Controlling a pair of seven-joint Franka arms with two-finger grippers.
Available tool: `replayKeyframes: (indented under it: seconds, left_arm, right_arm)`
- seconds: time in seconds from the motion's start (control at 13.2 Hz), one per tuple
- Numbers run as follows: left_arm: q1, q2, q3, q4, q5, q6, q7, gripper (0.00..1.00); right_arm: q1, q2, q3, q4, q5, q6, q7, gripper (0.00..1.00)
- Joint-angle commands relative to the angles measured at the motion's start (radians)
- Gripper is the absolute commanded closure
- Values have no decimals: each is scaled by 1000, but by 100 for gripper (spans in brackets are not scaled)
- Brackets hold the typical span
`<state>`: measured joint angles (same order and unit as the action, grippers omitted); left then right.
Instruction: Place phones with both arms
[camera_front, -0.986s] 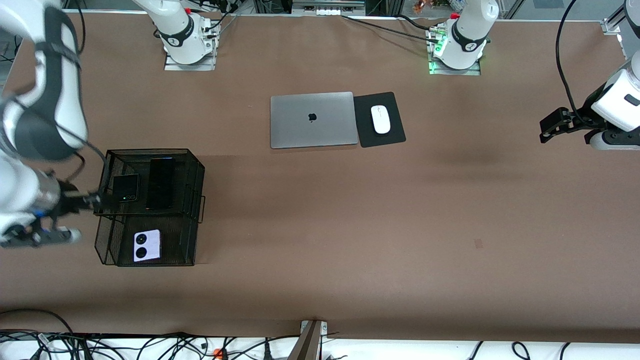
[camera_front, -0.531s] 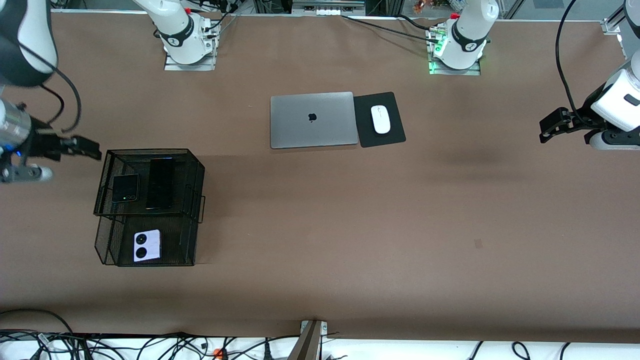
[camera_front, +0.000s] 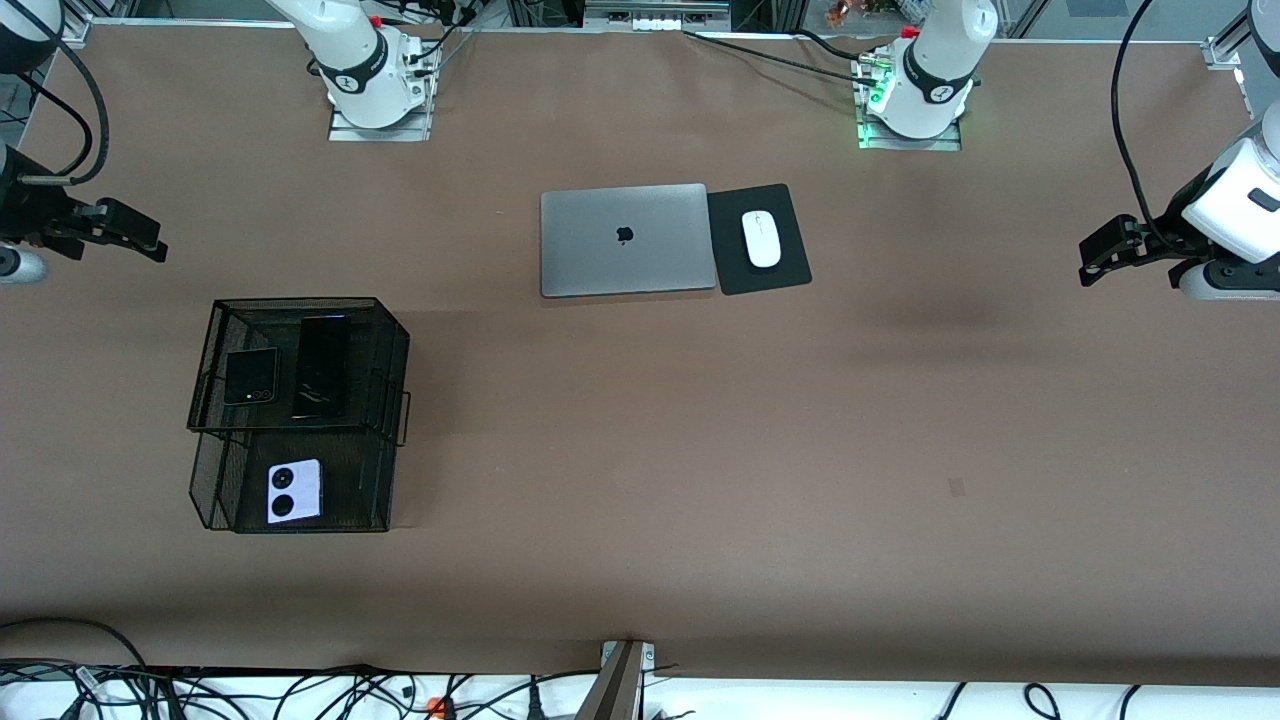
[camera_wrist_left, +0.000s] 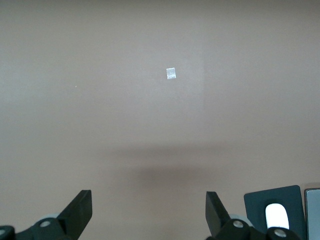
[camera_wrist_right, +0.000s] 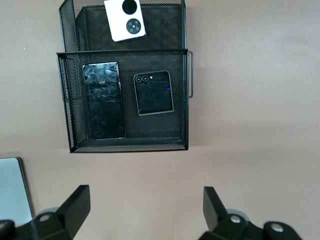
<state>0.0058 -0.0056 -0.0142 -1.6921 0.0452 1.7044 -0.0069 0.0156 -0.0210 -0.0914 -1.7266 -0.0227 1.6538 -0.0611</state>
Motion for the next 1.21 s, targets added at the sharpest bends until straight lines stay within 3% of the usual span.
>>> replayKeyframes:
  seconds: [0.0,1.14]
  left_arm:
    - [5,-5,-6,8,24,0,18,0]
    - [6,-4,-4,15,10,-11,8,0]
  right_arm:
    - [-6,-10,18,36,-16,-86,17,0]
    - [-2,-5,19,67,0,-103,40,0]
